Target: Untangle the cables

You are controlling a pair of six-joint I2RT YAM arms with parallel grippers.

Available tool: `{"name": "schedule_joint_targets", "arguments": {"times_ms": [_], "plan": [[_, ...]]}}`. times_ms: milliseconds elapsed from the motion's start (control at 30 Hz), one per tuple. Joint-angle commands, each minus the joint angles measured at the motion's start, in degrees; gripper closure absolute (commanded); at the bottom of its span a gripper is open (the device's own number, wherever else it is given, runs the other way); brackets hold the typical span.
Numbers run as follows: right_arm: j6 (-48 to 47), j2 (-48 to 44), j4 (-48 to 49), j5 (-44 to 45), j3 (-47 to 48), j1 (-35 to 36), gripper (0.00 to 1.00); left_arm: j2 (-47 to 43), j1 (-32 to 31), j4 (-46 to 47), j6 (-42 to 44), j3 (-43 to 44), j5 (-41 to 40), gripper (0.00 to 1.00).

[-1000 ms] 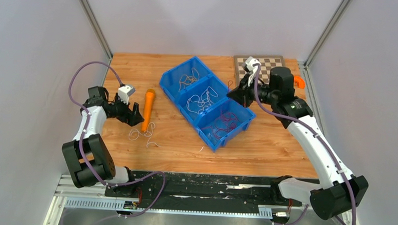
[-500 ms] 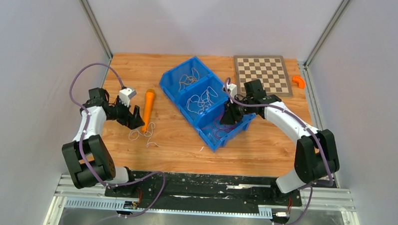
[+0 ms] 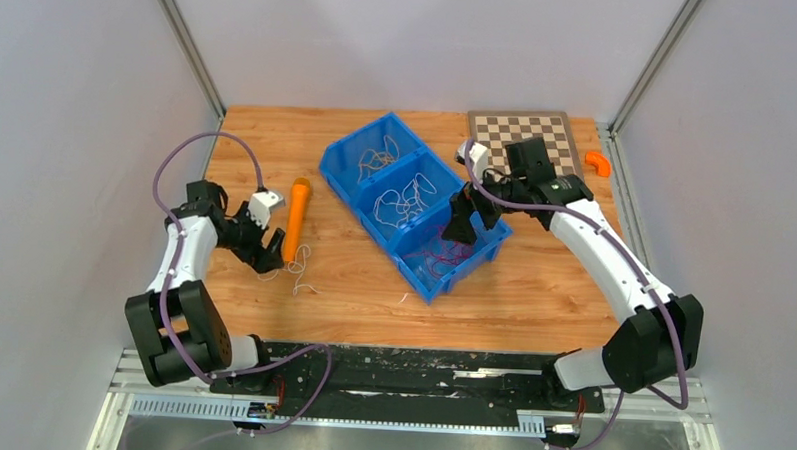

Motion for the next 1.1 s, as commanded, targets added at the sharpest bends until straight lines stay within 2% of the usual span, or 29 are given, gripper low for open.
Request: {"name": "schedule_joint_targets", "arguments": {"times_ms": [0, 133, 200, 267, 300, 333, 400, 467, 600, 767, 867, 967, 1067], "plan": [[0.04, -2.19, -2.34, 1.61, 5.08, -0.85, 0.0, 2.04, -1.17, -0.36, 3.49, -1.93, -6.32, 0.08], [1.98, -2.56, -2.35, 0.29, 8.18, -0.87, 0.0, 3.75, -1.32, 1.22, 4.47, -4.76, -12.87, 0.2], [2.92, -2.7, -2.09, -0.62, 9.47, -0.89, 0.0, 4.3, -1.32, 2.18, 4.54, -5.98, -16.07, 0.34], [3.53, -2.76, -1.69, -1.67, 10.37, -0.84, 0.0, 4.5, -1.31, 2.55, 4.34, -6.59, -17.66, 0.62], [3.79, -2.69, -1.42, -2.23, 10.67, -0.87, 0.0, 4.22, -1.32, 2.33, 4.02, -6.52, -17.31, 0.69], [4.12, -2.8, -0.83, -2.91, 10.7, -0.83, 0.0, 3.91, -1.32, 1.4, 3.84, -6.35, -16.74, 0.81], [4.75, -2.85, 0.57, -3.72, 10.54, -0.83, 0.0, 1.58, -1.28, -1.07, 4.31, -5.8, -13.33, 0.93], [5.15, -2.54, 1.63, -4.06, 10.8, -0.88, 0.0, -2.45, -1.27, -3.12, 4.64, -5.61, -8.56, 1.0], [6.08, -1.76, 2.61, -4.8, 11.52, -0.87, 0.0, -9.86, -1.32, -2.07, 1.37, -7.05, -9.45, 1.0], [6.53, -1.27, 3.35, -5.84, 11.95, -0.82, 0.01, -7.48, -0.64, -1.83, -3.24, -6.57, -8.87, 1.0], [6.19, -1.56, 3.29, -5.45, 12.17, -0.83, 0.01, -6.93, -0.19, -4.09, -3.84, -3.73, -2.87, 1.0], [6.17, -2.33, 3.43, -5.23, 11.87, -0.85, 0.01, -11.22, -2.03, -9.49, -4.04, 1.23, 4.97, 1.0], [6.78, -2.98, 3.87, -5.12, 10.92, -0.85, 0.01, -15.49, -8.17, -10.53, -15.3, 14.09, 13.57, 1.0]]}}
